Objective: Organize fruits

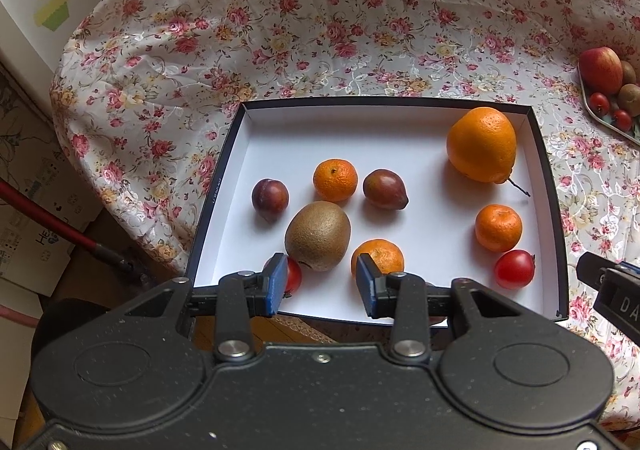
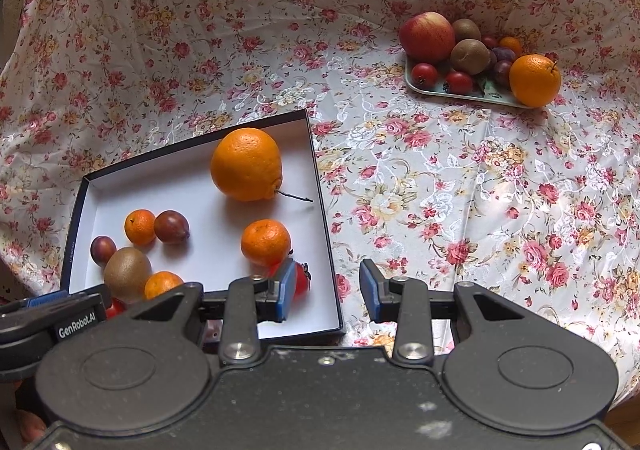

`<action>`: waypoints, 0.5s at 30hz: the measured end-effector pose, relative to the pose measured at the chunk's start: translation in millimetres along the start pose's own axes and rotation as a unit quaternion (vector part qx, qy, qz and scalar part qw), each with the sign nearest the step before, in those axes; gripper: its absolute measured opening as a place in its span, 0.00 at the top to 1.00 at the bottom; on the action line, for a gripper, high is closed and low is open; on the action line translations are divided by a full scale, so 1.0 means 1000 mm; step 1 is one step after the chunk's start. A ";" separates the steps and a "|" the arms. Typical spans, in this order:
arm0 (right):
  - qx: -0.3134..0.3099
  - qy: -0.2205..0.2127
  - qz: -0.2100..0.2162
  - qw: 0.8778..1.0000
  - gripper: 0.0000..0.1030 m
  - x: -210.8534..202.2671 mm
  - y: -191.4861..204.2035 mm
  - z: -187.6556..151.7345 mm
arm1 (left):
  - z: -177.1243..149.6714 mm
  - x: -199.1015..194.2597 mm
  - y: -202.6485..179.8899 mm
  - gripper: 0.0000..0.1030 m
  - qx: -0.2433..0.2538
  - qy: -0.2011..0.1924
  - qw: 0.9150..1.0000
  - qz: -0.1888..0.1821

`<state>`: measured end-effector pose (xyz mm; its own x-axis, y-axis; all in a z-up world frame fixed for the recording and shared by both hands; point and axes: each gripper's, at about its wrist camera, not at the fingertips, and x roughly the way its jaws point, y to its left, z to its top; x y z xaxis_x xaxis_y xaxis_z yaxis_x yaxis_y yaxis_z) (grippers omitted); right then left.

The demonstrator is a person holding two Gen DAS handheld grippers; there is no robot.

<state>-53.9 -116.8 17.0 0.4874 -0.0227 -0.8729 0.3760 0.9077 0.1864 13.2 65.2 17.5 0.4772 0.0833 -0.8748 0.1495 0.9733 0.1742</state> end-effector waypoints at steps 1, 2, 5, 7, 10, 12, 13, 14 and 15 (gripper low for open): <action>0.000 0.000 0.000 1.000 0.63 0.000 0.000 0.000 | 0.000 0.000 0.000 0.54 0.001 0.001 1.000 0.000; -0.002 0.001 0.000 1.000 0.63 0.001 0.001 -0.001 | 0.000 0.001 0.000 0.54 0.000 0.002 1.000 0.001; -0.006 0.006 -0.003 1.000 0.63 0.004 0.003 -0.001 | 0.000 0.001 0.002 0.54 -0.003 0.002 1.000 -0.002; -0.005 0.009 0.000 1.000 0.63 0.005 0.003 -0.001 | 0.000 0.002 0.002 0.54 -0.001 0.005 1.000 0.000; -0.005 0.006 0.004 1.000 0.63 0.003 0.005 -0.001 | 0.000 0.003 0.002 0.54 -0.001 0.006 1.000 0.001; -0.005 0.006 0.005 1.000 0.63 0.003 0.005 -0.001 | 0.000 0.003 0.001 0.54 0.000 0.006 1.000 0.002; -0.004 0.007 0.005 1.000 0.63 0.003 0.005 0.000 | 0.000 0.003 0.001 0.54 0.001 0.005 1.000 0.002; -0.004 0.008 0.005 1.000 0.63 0.004 0.005 0.000 | 0.000 0.003 0.001 0.54 0.002 0.005 1.000 0.003; -0.003 0.009 0.006 1.000 0.63 0.004 0.005 0.000 | 0.000 0.003 0.000 0.54 0.003 0.005 1.000 0.003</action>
<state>-50.4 -112.2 14.4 0.4770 -0.0049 -0.8789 0.3655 0.9105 0.1933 14.1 65.9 15.0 0.4699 0.0913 -0.8780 0.1517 0.9715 0.1822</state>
